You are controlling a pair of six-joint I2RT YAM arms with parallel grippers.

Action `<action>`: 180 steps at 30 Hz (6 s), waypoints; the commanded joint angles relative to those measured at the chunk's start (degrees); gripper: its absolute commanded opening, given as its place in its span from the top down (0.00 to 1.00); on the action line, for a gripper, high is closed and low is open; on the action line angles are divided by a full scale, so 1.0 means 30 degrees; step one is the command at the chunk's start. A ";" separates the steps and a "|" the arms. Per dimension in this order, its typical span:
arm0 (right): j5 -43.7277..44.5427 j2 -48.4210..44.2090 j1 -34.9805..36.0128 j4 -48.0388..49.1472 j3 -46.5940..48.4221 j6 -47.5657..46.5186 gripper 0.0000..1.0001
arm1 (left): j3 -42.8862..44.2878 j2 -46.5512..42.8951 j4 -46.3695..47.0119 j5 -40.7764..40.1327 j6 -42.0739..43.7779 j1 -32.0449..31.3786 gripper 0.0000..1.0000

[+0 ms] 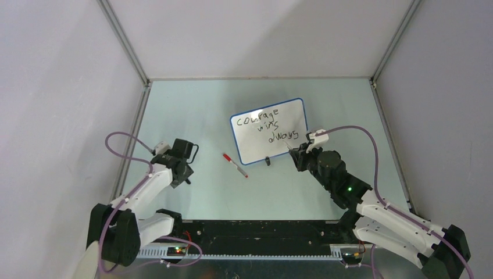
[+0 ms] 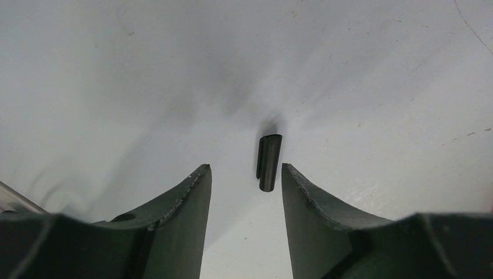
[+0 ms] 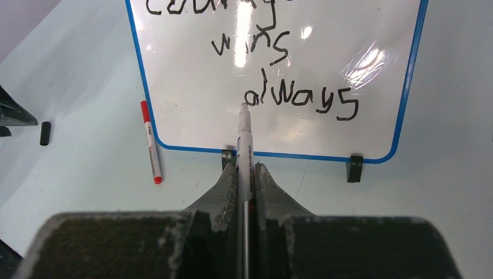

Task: Write a sentence on the whiteboard
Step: Pick up the pen cap from the corner of the board, then insert the whiteboard marker without the cap into the pen cap.

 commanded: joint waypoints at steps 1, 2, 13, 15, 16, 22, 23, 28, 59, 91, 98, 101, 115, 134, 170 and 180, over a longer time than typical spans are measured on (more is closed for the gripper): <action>0.0348 -0.0065 0.0095 0.0954 0.0016 -0.0305 1.00 | 0.0936 0.0696 0.0838 -0.0192 0.0328 -0.0145 0.49; 0.0333 -0.0060 0.0111 0.0953 0.0016 -0.0305 1.00 | 0.1036 0.0938 0.0814 -0.0238 0.0261 -0.0149 0.49; 0.0381 0.0182 0.0134 0.1026 0.0016 -0.0345 1.00 | 0.0691 0.3162 0.2459 0.0352 0.0135 -0.0131 0.52; 0.0385 0.0228 0.0128 0.1039 0.0016 -0.0336 1.00 | 0.0479 0.3449 0.2783 0.0439 -0.0095 -0.0129 0.59; 0.0396 0.0232 0.0132 0.1040 0.0016 -0.0335 1.00 | 0.0403 0.3543 0.2885 0.0445 -0.0197 -0.0140 0.65; 0.0238 0.0356 0.0125 0.1097 0.0016 -0.0286 1.00 | -0.0501 0.3297 0.3535 0.1102 -0.0857 -0.0142 0.97; 0.0190 0.0302 0.0148 0.1084 0.0016 -0.0286 1.00 | -0.0524 0.2797 0.3330 0.1126 -0.0937 -0.0133 0.98; -0.0507 -0.0010 0.0215 0.1323 -0.0140 -0.0327 1.00 | -0.0041 -0.0769 0.1222 0.0972 -0.2518 -0.0156 1.00; 0.0214 0.7010 1.0363 0.4924 0.4766 -0.2785 1.00 | -0.2452 -1.2406 0.3820 0.7980 -1.5011 -0.3090 1.00; 0.1358 1.0522 1.1134 0.3383 0.8145 -0.3228 1.00 | -0.1782 -1.4411 0.2937 0.8596 -1.5241 -0.3098 1.00; 0.1366 1.0456 1.1020 0.3289 0.8161 -0.3089 1.00 | -0.1797 -1.4466 0.3152 0.8767 -1.5270 -0.3103 1.00; 0.1351 1.0413 1.0977 0.3374 0.8155 -0.3092 1.00 | -0.1862 -1.4548 0.3121 0.8764 -1.5272 -0.3086 1.00; 0.1304 1.0235 1.0761 0.3222 0.8402 -0.3227 1.00 | -0.2190 -1.4587 0.3418 0.9470 -1.5462 -0.3094 1.00; 0.0979 1.0703 1.0530 0.3398 0.8776 -0.3209 1.00 | -0.2417 -1.4472 0.3782 0.9619 -1.5584 -0.3092 1.00; 0.4146 1.4180 1.0691 0.1861 1.1248 -0.3186 1.00 | -0.2827 -1.4996 0.3601 0.9106 -1.5375 -0.3096 1.00; 0.4014 1.7730 1.0092 0.0136 1.4313 -0.2380 1.00 | -0.3225 -1.4436 0.4526 0.9168 -1.5363 -0.3095 1.00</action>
